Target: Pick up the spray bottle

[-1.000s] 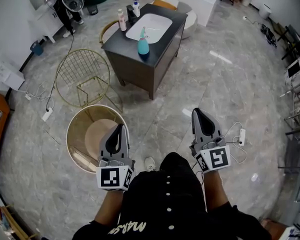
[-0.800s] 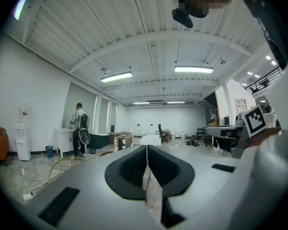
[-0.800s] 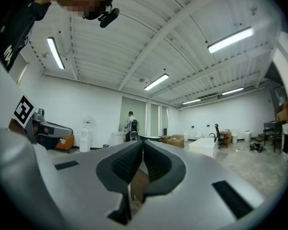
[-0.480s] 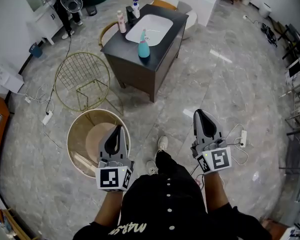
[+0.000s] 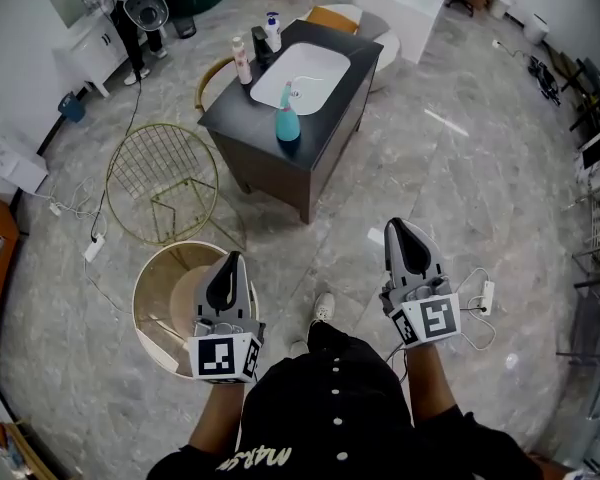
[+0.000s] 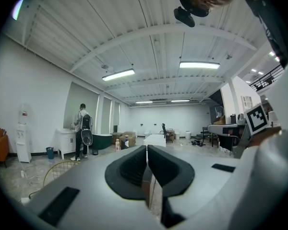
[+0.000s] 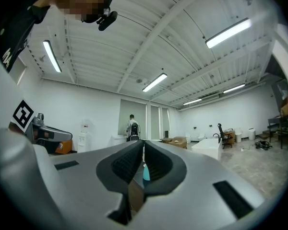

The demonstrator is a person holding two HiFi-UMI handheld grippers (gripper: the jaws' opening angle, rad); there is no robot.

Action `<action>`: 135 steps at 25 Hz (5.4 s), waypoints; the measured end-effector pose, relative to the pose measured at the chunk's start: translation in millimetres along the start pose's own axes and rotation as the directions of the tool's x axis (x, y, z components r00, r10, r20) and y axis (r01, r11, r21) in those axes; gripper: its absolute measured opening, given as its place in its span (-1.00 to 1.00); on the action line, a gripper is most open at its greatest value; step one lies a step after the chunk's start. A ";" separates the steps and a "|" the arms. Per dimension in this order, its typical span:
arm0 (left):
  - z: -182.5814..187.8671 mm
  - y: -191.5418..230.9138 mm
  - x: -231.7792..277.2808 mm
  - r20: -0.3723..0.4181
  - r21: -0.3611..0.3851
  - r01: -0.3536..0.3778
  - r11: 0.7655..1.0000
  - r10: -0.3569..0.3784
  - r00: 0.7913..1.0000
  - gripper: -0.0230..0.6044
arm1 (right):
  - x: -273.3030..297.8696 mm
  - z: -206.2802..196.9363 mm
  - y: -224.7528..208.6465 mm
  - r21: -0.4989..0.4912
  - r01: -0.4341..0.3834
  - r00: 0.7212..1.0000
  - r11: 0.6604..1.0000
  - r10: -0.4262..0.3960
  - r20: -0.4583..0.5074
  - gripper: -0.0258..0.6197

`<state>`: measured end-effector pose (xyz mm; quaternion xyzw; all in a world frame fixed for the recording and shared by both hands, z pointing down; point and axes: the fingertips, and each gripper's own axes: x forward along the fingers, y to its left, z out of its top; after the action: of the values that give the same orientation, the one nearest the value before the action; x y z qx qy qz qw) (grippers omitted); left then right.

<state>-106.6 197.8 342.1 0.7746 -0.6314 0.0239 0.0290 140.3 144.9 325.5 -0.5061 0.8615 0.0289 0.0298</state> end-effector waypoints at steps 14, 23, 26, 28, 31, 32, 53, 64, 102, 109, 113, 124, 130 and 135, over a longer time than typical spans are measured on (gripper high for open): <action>18.3 13.9 105.1 0.016 0.007 -0.068 0.998 0.068 0.998 -0.87 | 104.4 -6.0 -64.3 -0.004 -0.057 0.998 0.998 0.057 0.009 -0.93; 9.3 21.3 127.1 -0.016 -0.007 -0.119 0.993 0.119 0.993 -0.87 | 142.8 -17.1 -73.7 0.022 -0.103 0.995 0.994 0.103 -0.004 -0.93; 6.1 29.1 135.7 -0.022 -0.009 -0.132 0.991 0.132 0.991 -0.87 | 156.2 -22.1 -74.3 0.023 -0.117 0.993 0.993 0.118 -0.014 -0.93; 4.7 34.1 144.0 -0.021 -0.014 -0.136 0.991 0.135 0.991 -0.87 | 166.2 -25.0 -75.6 0.019 -0.125 0.992 0.992 0.125 -0.019 -0.93; 3.2 43.3 161.8 -0.018 -0.022 -0.132 0.991 0.132 0.991 -0.87 | 186.0 -28.6 -78.4 0.007 -0.127 0.992 0.992 0.127 -0.025 -0.93; 3.3 47.2 168.6 -0.015 -0.023 -0.129 0.991 0.129 0.992 -0.87 | 193.3 -29.4 -78.8 0.003 -0.127 0.992 0.992 0.127 -0.026 -0.93; 34.9 167.7 331.1 0.026 -0.039 -0.033 0.999 0.034 0.999 -0.87 | 381.7 -21.8 -78.8 -0.063 -0.079 0.997 0.995 0.077 -0.028 -0.93; 30.1 175.7 375.4 -0.003 -0.046 0.074 0.996 -0.074 0.997 -0.87 | 416.2 -40.1 -74.1 -0.061 -0.069 0.995 0.996 0.064 -0.081 -0.93; -131.2 128.1 385.4 -0.355 -0.152 -0.015 0.988 -0.041 0.934 -0.87 | 446.5 -279.0 -18.5 0.040 -0.634 0.696 0.772 0.593 -0.405 -0.33; -153.5 130.4 371.2 -0.411 -0.149 -0.054 0.987 -0.012 0.911 -0.87 | 456.8 -278.9 -9.3 0.044 -0.653 0.699 0.756 0.624 -0.349 -0.42; -157.3 133.1 367.6 -0.421 -0.148 -0.072 0.986 0.004 0.907 -0.87 | 459.3 -283.0 -8.6 0.052 -0.645 0.705 0.762 0.620 -0.346 -0.50; -110.6 144.7 389.6 -0.331 -0.107 -0.068 0.992 0.029 0.943 -0.87 | 492.1 -220.8 -32.6 0.027 -0.561 0.789 0.827 0.545 -0.282 -0.51; -55.9 156.4 409.2 -0.243 -0.066 -0.065 0.996 0.047 0.969 -0.87 | 510.2 -138.5 -51.4 0.075 -0.459 0.871 0.885 0.465 -0.156 -0.51; -11.2 161.2 437.8 -0.128 -0.048 -0.031 0.998 0.024 0.992 -0.87 | 517.0 -81.6 -77.4 0.014 -0.384 0.917 0.923 0.383 -0.114 -0.51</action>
<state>-176.4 -261.4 387.9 0.7618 -0.6392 0.0576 0.0882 -45.2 -349.2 363.7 -0.3283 0.9441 0.0087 -0.0281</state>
